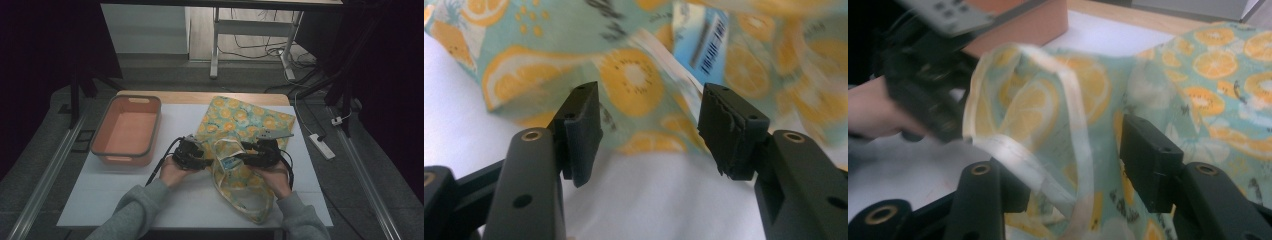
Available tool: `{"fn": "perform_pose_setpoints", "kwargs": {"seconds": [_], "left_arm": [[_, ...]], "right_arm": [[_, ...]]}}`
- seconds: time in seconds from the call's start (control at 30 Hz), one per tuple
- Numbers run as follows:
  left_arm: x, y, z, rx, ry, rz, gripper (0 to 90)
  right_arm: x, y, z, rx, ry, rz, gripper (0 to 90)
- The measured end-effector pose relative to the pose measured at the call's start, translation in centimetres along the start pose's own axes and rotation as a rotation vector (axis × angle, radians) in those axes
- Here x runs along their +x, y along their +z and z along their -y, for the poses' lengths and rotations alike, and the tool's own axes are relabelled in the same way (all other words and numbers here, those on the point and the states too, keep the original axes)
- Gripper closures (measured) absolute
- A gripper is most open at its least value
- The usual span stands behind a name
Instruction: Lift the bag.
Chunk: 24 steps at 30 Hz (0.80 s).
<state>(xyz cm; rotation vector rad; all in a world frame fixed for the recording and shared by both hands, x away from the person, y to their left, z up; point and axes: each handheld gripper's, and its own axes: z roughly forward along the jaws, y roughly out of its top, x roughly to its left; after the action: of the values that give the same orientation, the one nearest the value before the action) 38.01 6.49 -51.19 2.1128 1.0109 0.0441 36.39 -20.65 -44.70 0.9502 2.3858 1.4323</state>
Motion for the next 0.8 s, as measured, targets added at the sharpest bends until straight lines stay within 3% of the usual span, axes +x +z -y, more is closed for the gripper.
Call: {"fn": "perform_pose_setpoints", "kwargs": {"seconds": [0.1, 0.13, 0.23, 0.33, 0.43, 0.53, 0.67, 0.73, 0.8], "left_arm": [[-0.1, 0.6, -0.5, -0.021, -0.030, 0.017, 39.3], [-0.2, 0.8, -0.7, -0.021, -0.023, 0.012, 37.9], [-0.8, 1.5, -1.2, -0.010, -0.006, -0.032, 35.3], [-0.6, 2.3, -1.6, -0.003, -0.026, -0.064, 35.1], [-0.1, 2.9, -1.7, 0.008, -0.046, -0.065, 38.8], [0.0, 2.7, -1.6, 0.001, -0.049, -0.052, 50.3], [0.3, 2.4, -1.7, 0.001, -0.053, -0.038, 76.2], [0.7, 2.6, -1.5, 0.020, -0.065, -0.038, 83.2], [1.2, 2.9, -1.3, 0.037, -0.080, -0.006, 88.6]], "right_arm": [[0.3, -0.5, 0.6, 0.004, 0.001, 0.000, 48.2], [0.4, -0.7, 0.8, 0.004, 0.001, 0.002, 48.2], [0.4, -1.4, 1.4, 0.004, 0.003, 0.009, 48.2], [0.3, -2.0, 2.1, 0.006, 0.010, 0.016, 48.2], [-0.1, -2.5, 2.8, 0.009, 0.022, 0.030, 48.4], [-0.4, -3.2, 3.4, 0.005, 0.035, 0.040, 48.7], [-0.9, -4.0, 4.1, 0.010, 0.053, 0.056, 48.9], [-1.0, -4.3, 4.5, 0.018, 0.065, 0.066, 48.9], [-1.0, -4.6, 4.9, 0.030, 0.075, 0.075, 49.0]]}}
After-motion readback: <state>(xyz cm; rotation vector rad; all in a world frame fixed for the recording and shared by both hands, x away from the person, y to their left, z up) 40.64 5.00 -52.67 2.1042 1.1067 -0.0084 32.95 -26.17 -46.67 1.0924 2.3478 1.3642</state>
